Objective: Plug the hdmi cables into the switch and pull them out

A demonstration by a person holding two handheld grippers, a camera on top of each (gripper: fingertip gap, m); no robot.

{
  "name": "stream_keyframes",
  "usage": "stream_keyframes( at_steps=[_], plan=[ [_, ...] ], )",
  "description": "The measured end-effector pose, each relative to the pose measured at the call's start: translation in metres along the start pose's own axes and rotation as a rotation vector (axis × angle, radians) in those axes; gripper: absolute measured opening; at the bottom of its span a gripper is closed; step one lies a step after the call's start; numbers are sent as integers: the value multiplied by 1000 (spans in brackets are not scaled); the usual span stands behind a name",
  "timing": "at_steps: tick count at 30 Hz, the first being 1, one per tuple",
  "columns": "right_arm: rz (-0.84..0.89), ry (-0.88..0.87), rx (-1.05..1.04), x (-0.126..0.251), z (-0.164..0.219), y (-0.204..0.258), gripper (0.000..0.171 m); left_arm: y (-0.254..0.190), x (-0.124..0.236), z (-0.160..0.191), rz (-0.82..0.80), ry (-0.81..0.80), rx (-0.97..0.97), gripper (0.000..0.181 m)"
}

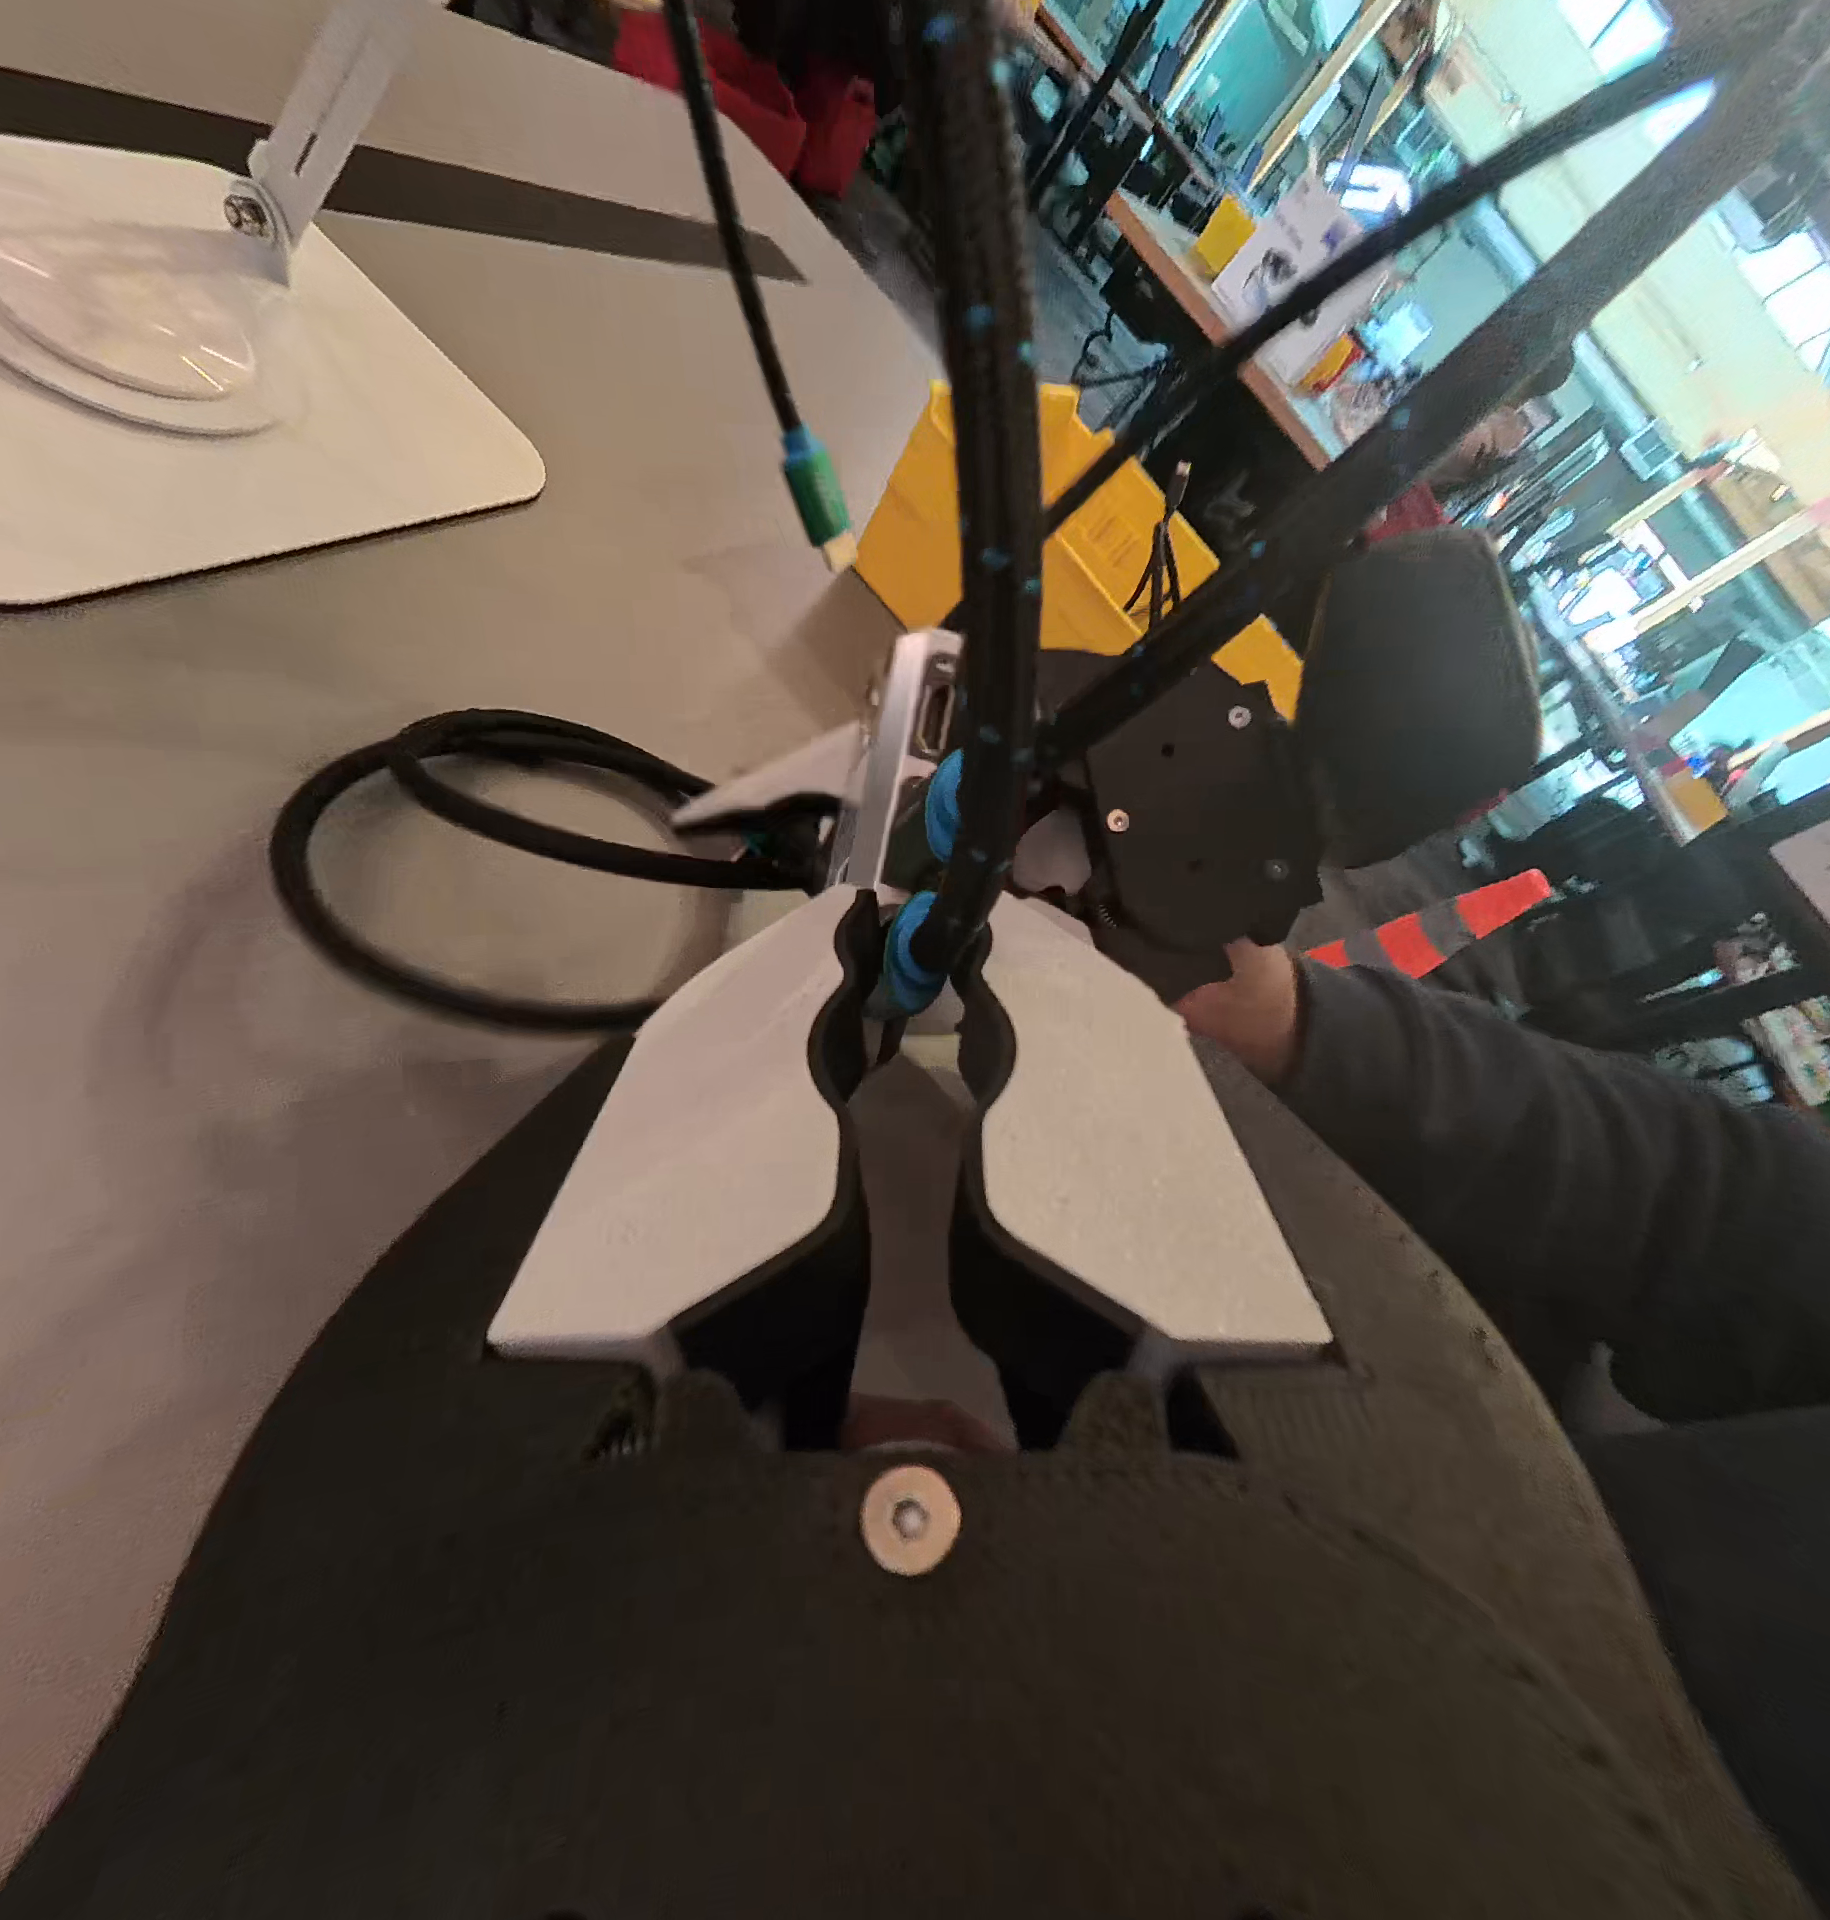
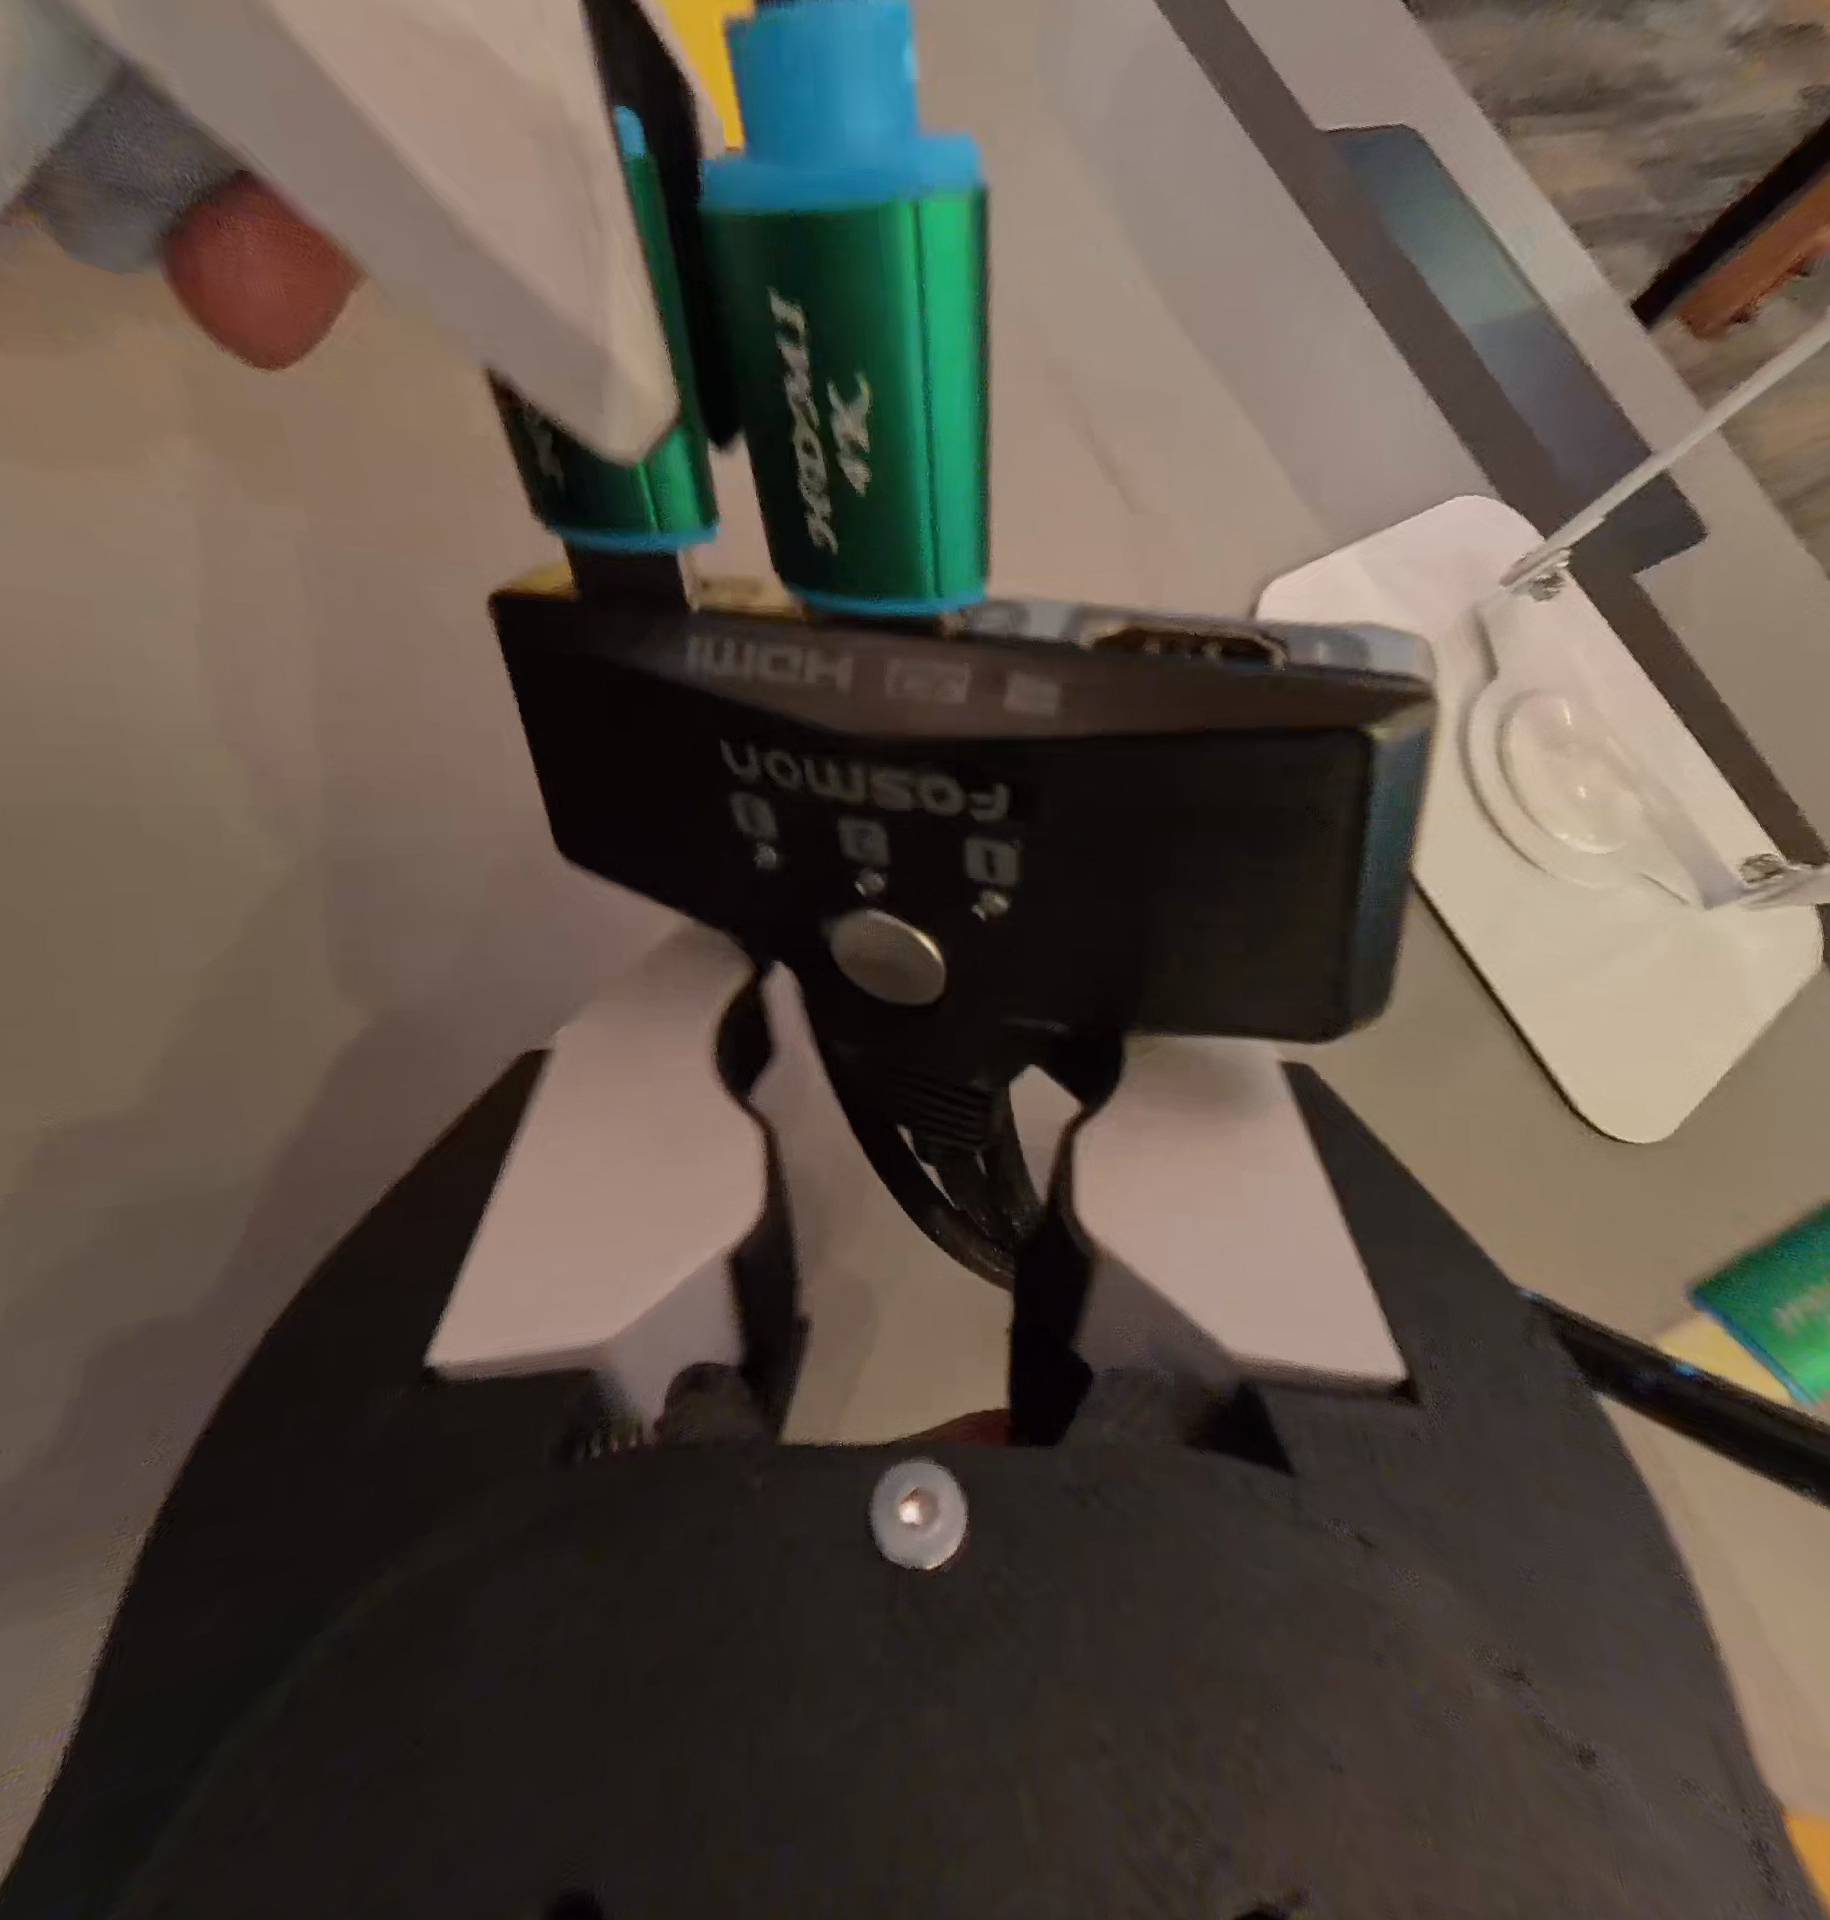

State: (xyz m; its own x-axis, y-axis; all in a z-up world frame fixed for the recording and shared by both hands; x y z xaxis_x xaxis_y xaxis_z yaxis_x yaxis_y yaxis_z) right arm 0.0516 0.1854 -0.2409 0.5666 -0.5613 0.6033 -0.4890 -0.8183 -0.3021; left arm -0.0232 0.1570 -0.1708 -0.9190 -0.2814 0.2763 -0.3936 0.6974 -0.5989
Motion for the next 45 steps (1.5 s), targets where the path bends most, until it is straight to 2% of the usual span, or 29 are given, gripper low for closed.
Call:
stream_keyframes(
  at_steps=[1, 7, 11, 15, 24, 26, 31, 33, 36, 41, 45],
  plan=[
    [-8, -17, 8, 2, -1, -1, 42, 1, 2, -2, 13, -12, 9, 13],
    [-86, 64, -46, 0, 4, 6, 39, 7, 2, 1, -18, 16, -114, 12],
    [-158, 120, -90, -10, 18, 15, 39, 19, -1, 17, -21, 114, -208, 12],
    [-194, 161, -104, -16, 27, 21, 38, 28, -3, 29, 20, 112, -185, 12],
    [-217, 213, -131, -23, 42, 24, 37, 36, -13, 45, -11, 130, -239, 12],
    [-209, 222, -121, -23, 42, 23, 37, 37, -13, 48, -28, 177, -248, 13],
    [-213, 219, -176, -24, 43, 20, 37, 41, -20, 45, -67, 49, -215, 13],
    [-219, 211, -169, -23, 42, 23, 37, 39, -26, 51, -68, 94, -229, 13],
    [-230, 200, -155, -23, 41, 25, 37, 39, -23, 50, -47, 118, -208, 12],
    [-262, 125, -169, -18, 26, 23, 38, 31, -15, 30, -2, 64, -192, 11],
    [-276, 137, -170, -15, 29, 20, 39, 26, 0, 16, -53, 55, -276, 23]
  ],
)
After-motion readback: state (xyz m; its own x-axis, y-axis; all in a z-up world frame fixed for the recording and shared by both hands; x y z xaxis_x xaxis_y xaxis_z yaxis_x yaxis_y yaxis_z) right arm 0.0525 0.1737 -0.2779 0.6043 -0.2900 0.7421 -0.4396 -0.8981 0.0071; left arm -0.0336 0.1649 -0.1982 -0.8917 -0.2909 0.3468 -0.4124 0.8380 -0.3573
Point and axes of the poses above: each gripper's, where its closed fingertips meet, x back along the fingers, z out of its underside, y = z × x across the jaws, the point moved 4 cm from there along x, back along the fingers, and after that the axes turned 4 degrees about z, right-handed, at the moved point
